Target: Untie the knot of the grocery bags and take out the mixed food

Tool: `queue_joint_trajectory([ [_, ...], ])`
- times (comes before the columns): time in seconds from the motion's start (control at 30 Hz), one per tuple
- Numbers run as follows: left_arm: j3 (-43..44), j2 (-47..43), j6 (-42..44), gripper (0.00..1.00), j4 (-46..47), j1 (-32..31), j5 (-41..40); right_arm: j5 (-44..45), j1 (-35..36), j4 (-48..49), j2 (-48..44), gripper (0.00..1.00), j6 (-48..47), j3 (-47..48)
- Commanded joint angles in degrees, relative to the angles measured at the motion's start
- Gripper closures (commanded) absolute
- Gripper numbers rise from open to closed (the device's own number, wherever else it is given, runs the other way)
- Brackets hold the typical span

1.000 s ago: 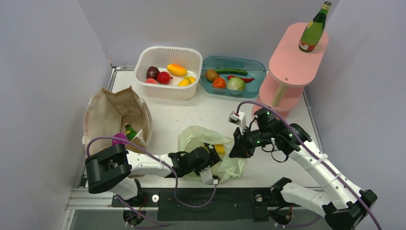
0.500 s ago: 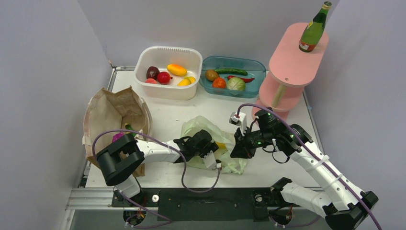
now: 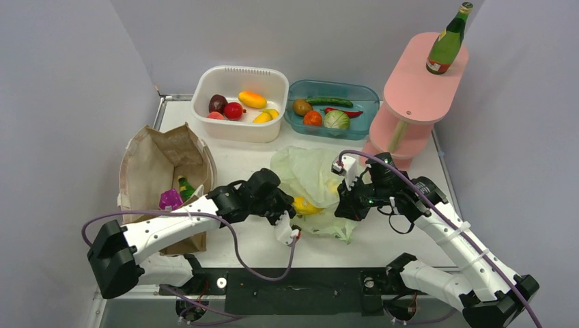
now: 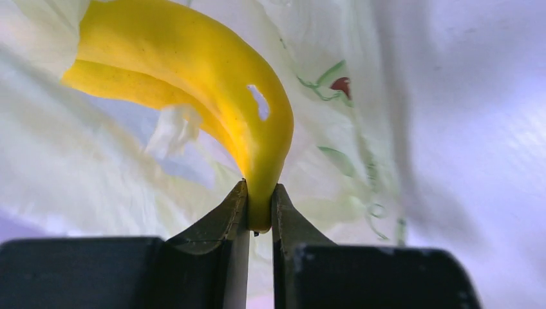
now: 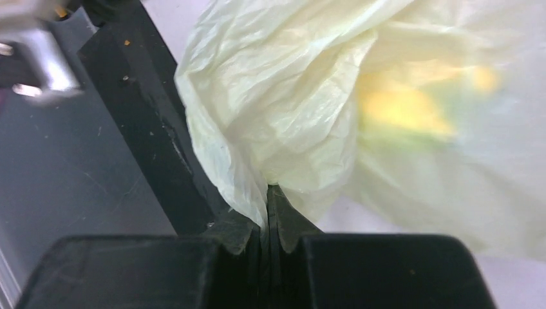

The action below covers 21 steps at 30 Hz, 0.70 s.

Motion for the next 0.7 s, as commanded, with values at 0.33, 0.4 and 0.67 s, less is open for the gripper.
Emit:
queue_joint_trajectory([
  [0.33,21.1,-3.5,1.0,1.00,-57.9,-0.5,21.6,5.4,-5.3,5.3,1.7,1.00,0.7,6.2],
  [0.4,20.5,-4.0,1.7,1.00,-61.0,-0.4,19.3,3.2,-7.6,5.3,2.4,1.00,0.0,7.2],
  [0.67,25.7,-6.0,-4.7,1.00,-62.2,-0.8,22.3,0.0,-10.1,4.6,5.4,1.00,-0.4,6.2],
])
